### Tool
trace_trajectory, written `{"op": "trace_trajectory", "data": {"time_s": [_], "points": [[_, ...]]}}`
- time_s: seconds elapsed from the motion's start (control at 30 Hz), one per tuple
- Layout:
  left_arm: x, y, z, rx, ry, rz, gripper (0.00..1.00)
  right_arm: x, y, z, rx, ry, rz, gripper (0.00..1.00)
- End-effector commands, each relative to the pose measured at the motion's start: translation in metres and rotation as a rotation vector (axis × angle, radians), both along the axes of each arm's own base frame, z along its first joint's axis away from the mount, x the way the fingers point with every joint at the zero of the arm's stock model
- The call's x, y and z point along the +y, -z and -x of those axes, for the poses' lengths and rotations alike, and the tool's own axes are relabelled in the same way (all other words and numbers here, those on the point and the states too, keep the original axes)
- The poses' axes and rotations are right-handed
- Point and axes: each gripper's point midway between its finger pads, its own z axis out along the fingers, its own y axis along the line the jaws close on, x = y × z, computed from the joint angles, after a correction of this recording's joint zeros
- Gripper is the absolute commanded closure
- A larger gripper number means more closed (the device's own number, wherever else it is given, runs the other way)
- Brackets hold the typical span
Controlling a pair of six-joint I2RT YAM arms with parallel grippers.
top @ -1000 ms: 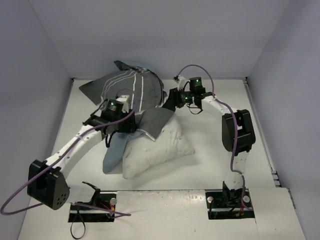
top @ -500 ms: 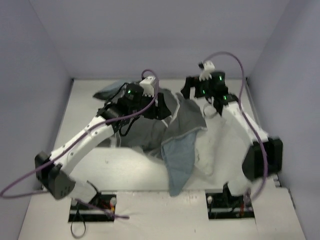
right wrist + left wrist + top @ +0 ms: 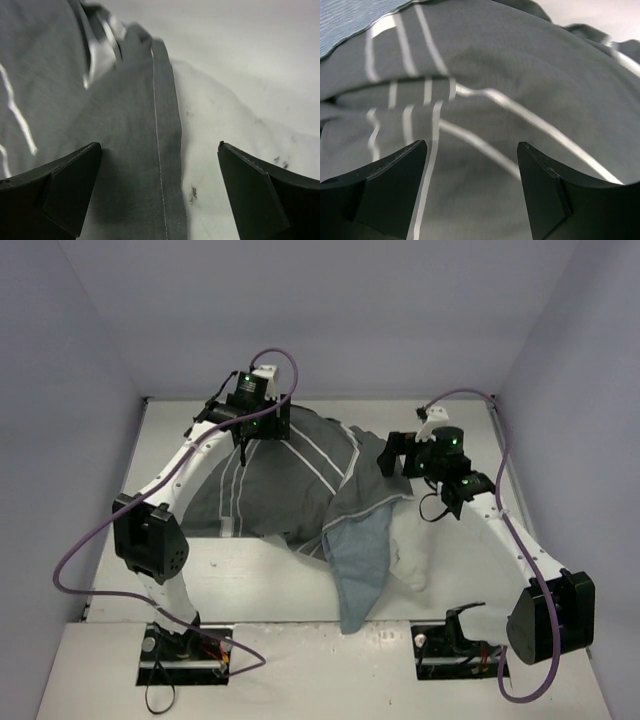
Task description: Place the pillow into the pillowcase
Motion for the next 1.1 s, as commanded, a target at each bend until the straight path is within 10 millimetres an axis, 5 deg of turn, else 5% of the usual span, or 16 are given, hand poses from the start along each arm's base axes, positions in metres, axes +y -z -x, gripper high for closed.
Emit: {"op": "trace_trajectory", "data": {"time_s": [0.0, 0.2, 0.33, 0.4, 0.53, 0.67, 0.8, 0.9, 1.07], "points": [[-0.002, -0.049, -0.023, -0.133, 0.015, -0.003, 0.31, 0.006, 0.006, -0.004, 0.003, -0.006, -0.018, 0.02], [-0.019, -0.018, -0.042, -0.057, 0.042, 0.01, 0.33, 0.016, 0.027, -0.007, 0.054, -0.06, -0.001, 0.05], [-0.033, -0.008, -0.038, -0.018, 0.101, 0.053, 0.86, 0.022, 0.035, -0.009, 0.07, -0.09, 0.012, 0.14], [-0.039, -0.012, -0.034, -0.022, 0.13, 0.069, 1.0, 0.026, 0.037, -0.008, 0.076, -0.111, 0.01, 0.2], [-0.047, -0.014, -0.029, -0.019, 0.176, 0.081, 1.0, 0.034, 0.043, -0.008, 0.091, -0.14, 0.017, 0.49], [-0.041, -0.022, -0.025, -0.033, 0.146, 0.085, 1.0, 0.04, 0.04, -0.011, 0.077, -0.157, 0.03, 0.6], [-0.003, -0.043, -0.032, -0.13, 0.024, -0.054, 0.35, 0.04, 0.036, -0.01, 0.062, -0.162, 0.041, 0.51], [0.012, -0.038, -0.043, -0.151, 0.031, -0.148, 0.27, 0.041, 0.035, -0.009, 0.053, -0.175, 0.051, 0.45], [0.014, -0.021, -0.054, -0.151, 0.19, -0.253, 0.26, 0.045, 0.033, -0.008, 0.039, -0.22, 0.057, 0.42]]}}
